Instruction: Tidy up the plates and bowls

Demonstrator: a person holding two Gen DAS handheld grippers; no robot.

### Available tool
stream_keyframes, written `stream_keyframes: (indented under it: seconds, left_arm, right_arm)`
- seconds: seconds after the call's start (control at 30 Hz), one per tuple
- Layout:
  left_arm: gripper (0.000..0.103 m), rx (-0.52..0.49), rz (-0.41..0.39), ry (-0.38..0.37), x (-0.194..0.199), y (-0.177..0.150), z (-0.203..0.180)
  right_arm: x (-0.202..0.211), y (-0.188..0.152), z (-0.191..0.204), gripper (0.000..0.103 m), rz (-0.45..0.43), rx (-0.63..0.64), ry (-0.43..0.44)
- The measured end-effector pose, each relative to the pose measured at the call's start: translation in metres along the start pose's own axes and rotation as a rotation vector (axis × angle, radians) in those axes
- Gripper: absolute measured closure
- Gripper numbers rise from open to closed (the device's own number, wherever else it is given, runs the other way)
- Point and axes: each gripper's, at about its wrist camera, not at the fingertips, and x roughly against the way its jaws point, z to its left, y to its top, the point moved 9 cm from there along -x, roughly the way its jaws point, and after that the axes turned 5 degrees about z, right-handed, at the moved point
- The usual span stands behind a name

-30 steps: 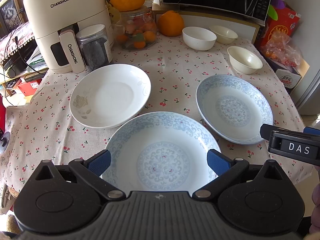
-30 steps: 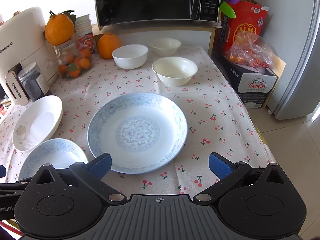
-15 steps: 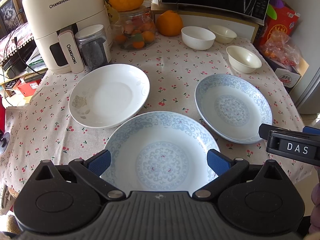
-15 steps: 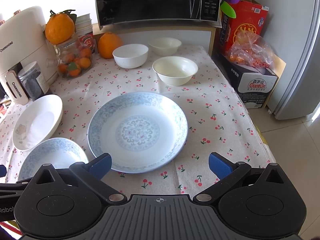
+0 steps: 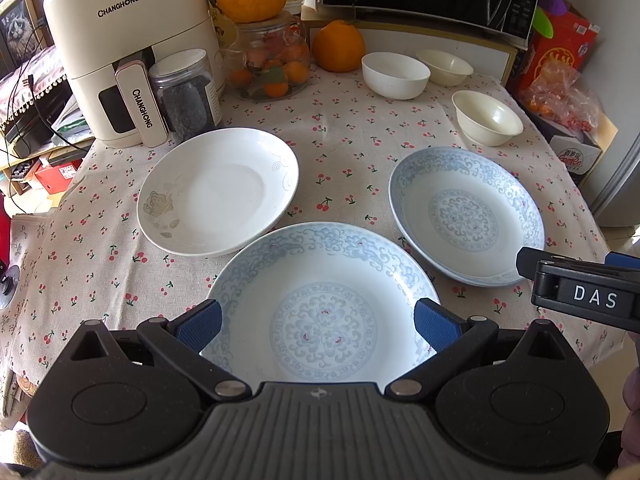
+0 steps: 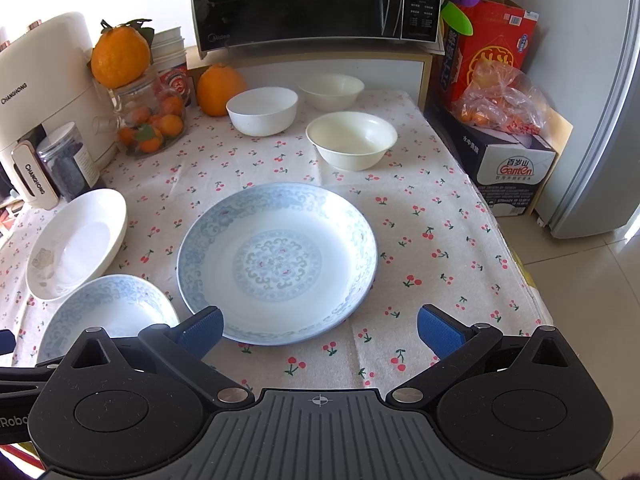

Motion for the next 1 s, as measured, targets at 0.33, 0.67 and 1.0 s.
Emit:
stream_keyframes:
  seconds: [0.33, 0.67, 1.0]
  left_arm:
    - [0.000, 0.000, 0.000, 0.001, 0.0000, -0.0001, -0.0002]
    - [0.000, 0.000, 0.000, 0.001, 0.0000, -0.0002, -0.0004]
    - [0.000, 0.001, 0.000, 0.001, 0.0000, -0.0002, -0.0006]
  right_arm:
    - [-0.0007, -0.0012, 0.0015, 0.000, 0.002, 0.000, 0.004]
    - [-0.0005, -0.0013, 0.0014, 0.000, 0.003, 0.000, 0.004]
    - [-0.0009, -0.0017, 0.0015, 0.000, 0.004, 0.001, 0.005]
